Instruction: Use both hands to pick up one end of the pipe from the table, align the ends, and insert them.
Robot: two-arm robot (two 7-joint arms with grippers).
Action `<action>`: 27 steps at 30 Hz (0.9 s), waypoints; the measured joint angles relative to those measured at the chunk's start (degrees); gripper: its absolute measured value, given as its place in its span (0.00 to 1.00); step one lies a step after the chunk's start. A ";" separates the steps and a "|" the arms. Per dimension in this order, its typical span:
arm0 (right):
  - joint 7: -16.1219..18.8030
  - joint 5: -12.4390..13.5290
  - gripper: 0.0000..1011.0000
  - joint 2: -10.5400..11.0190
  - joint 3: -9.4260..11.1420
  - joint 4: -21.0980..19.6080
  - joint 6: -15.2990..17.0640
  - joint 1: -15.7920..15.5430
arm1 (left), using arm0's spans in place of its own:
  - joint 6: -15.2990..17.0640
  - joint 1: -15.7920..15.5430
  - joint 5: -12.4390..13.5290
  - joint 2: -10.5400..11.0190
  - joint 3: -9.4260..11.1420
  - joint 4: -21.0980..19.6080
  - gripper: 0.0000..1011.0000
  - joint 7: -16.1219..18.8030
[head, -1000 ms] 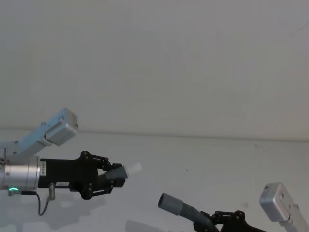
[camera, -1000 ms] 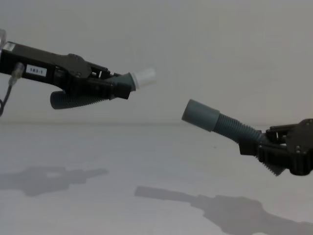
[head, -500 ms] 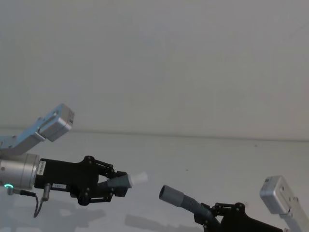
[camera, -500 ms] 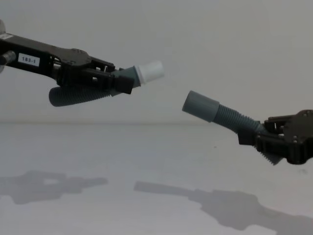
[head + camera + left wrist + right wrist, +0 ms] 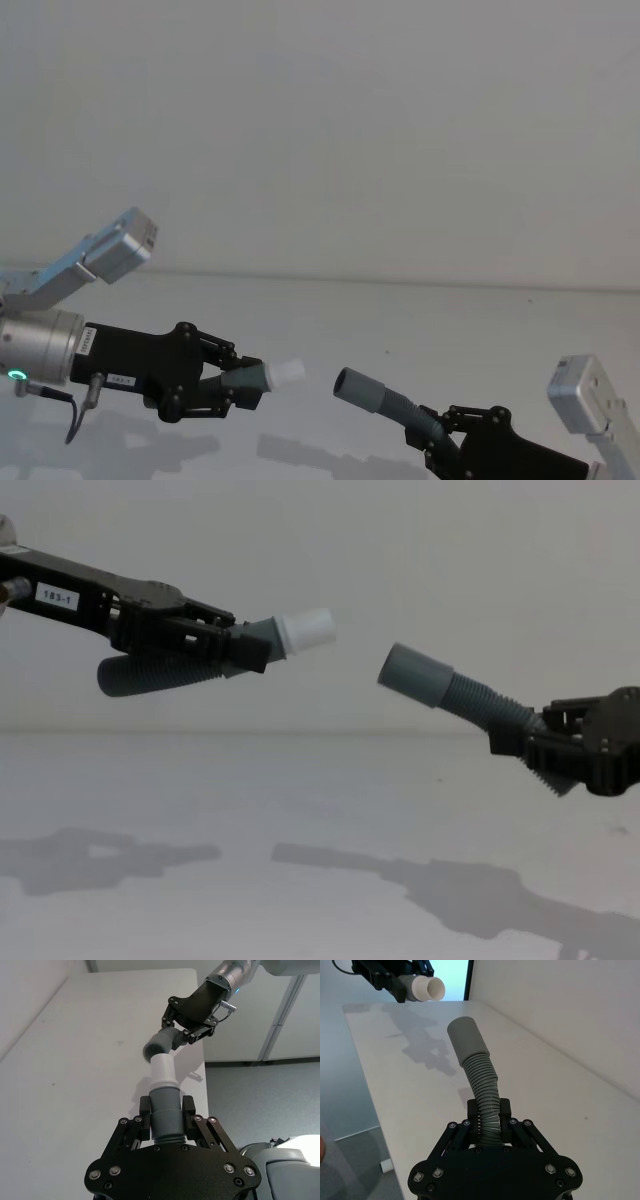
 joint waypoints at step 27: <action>-3.36 -2.74 0.21 0.32 -0.71 0.05 -6.91 0.05 | 1.13 -7.39 1.25 -2.71 4.73 7.04 0.34 -4.94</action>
